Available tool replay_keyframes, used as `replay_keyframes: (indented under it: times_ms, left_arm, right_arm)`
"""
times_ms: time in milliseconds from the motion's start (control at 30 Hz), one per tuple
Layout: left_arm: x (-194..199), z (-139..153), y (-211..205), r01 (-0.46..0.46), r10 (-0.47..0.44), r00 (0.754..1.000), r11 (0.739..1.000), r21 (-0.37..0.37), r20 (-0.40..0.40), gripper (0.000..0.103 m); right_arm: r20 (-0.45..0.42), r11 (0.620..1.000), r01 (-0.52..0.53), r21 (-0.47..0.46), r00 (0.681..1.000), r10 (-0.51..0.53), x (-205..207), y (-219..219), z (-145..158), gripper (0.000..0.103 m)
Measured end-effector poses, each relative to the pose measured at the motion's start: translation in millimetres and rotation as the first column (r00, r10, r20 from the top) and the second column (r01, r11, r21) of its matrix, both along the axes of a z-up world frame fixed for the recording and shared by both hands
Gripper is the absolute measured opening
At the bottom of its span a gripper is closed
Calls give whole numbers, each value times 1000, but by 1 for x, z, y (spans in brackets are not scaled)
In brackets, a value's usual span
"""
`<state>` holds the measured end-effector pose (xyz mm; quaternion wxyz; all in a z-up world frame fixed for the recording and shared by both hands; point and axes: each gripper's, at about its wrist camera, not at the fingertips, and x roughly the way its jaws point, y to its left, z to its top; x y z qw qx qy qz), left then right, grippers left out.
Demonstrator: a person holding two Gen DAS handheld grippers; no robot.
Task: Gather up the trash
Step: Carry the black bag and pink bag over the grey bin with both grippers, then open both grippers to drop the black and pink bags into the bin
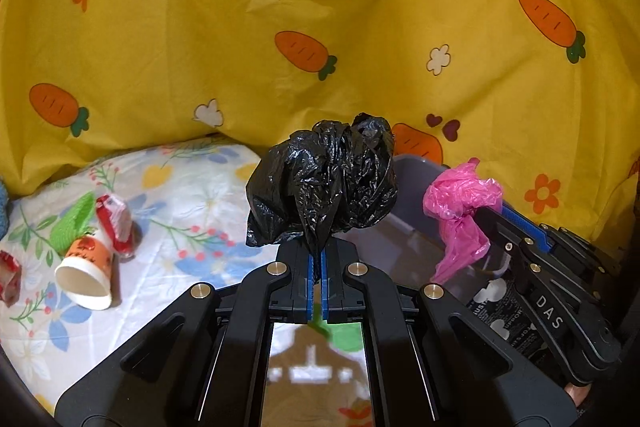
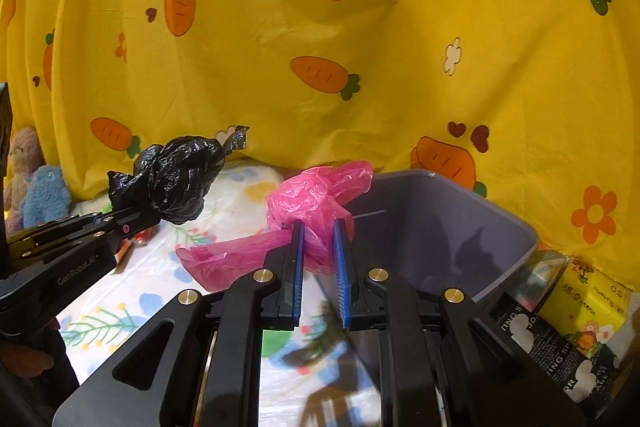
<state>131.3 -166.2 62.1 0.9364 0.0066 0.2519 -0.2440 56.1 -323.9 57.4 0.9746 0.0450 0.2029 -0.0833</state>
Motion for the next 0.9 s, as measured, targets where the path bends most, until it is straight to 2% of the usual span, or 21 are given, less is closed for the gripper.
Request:
replay_keyframes:
  times_ms: [133,300,500,700,833,900]
  left_arm:
    - [16,0,-28,73,-74,997,997,-25,-39,2]
    - [31,-5,-60,124,-125,990,992,-16,-71,2]
    - [43,-13,-85,182,-183,979,983,-21,-94,2]
    - [56,-24,-98,224,-231,962,973,-59,-146,2]
    - [56,-27,-105,253,-260,954,965,-66,-150,2]
    - [56,-28,-108,274,-282,947,959,-71,-152,5]
  right_arm:
    - [-11,997,74,0,997,-74,7,-23,-2,15]
    - [-38,992,124,-4,992,-124,15,-42,-9,15]
    - [-73,989,151,0,986,-151,22,-55,-19,16]
    - [-94,986,165,4,982,-163,28,-62,-26,16]
    - [-100,985,171,6,980,-170,31,-63,-28,16]
    - [-100,985,172,3,980,-171,32,-63,-29,20]
